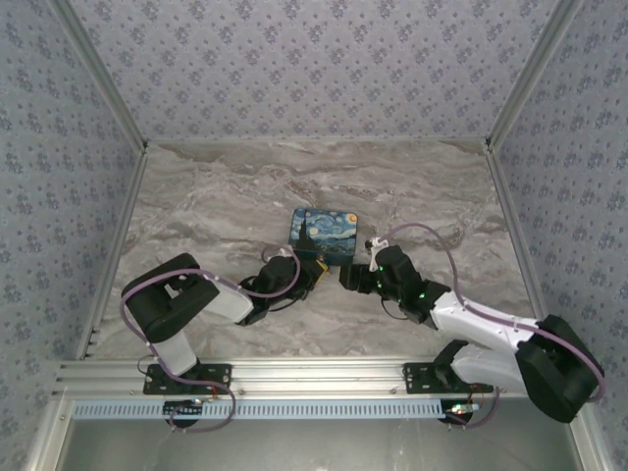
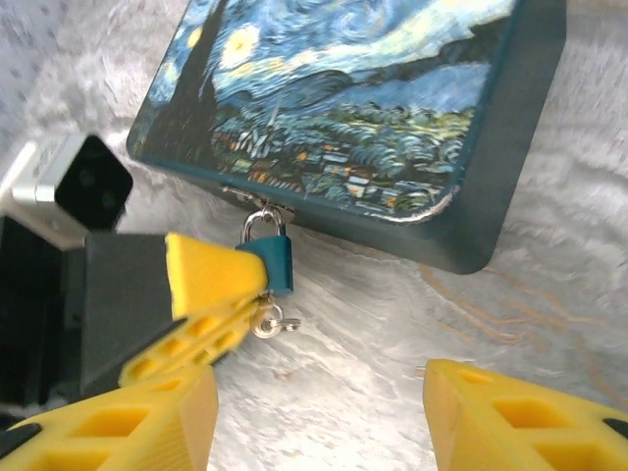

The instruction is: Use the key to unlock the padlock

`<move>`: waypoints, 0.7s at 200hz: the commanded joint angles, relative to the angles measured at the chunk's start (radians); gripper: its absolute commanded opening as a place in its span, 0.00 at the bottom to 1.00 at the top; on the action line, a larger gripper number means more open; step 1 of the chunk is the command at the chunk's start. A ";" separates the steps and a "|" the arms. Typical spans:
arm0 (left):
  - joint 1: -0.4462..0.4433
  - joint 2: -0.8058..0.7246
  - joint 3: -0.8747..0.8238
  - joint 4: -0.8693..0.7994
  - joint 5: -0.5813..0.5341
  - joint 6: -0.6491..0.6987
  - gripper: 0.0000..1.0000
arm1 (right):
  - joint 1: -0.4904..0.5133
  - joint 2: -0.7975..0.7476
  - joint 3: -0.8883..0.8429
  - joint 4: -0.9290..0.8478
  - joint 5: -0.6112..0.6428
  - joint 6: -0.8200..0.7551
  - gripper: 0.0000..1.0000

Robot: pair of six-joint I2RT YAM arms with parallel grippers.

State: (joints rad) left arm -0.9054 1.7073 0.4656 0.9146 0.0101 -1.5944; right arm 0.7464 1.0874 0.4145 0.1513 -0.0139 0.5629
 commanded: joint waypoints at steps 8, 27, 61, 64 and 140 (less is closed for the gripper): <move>-0.001 -0.035 0.042 -0.026 -0.004 0.019 0.07 | 0.147 -0.048 0.011 -0.127 0.292 -0.337 0.61; 0.001 -0.041 0.052 -0.033 0.006 0.019 0.07 | 0.294 -0.041 -0.007 -0.108 0.506 -0.445 0.60; 0.006 -0.055 0.062 -0.058 0.022 0.020 0.07 | 0.465 0.074 -0.003 -0.089 0.820 -0.544 0.61; 0.006 -0.056 0.061 -0.060 0.022 0.019 0.07 | 0.470 0.083 -0.005 -0.079 0.829 -0.549 0.61; 0.019 -0.105 0.064 -0.122 0.031 0.033 0.07 | 0.464 0.255 -0.001 0.143 0.822 -0.721 0.58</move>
State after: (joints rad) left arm -0.8963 1.6489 0.4988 0.7998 0.0257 -1.5867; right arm 1.2221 1.3136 0.4118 0.2012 0.7753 -0.0719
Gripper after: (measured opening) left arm 0.087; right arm 0.582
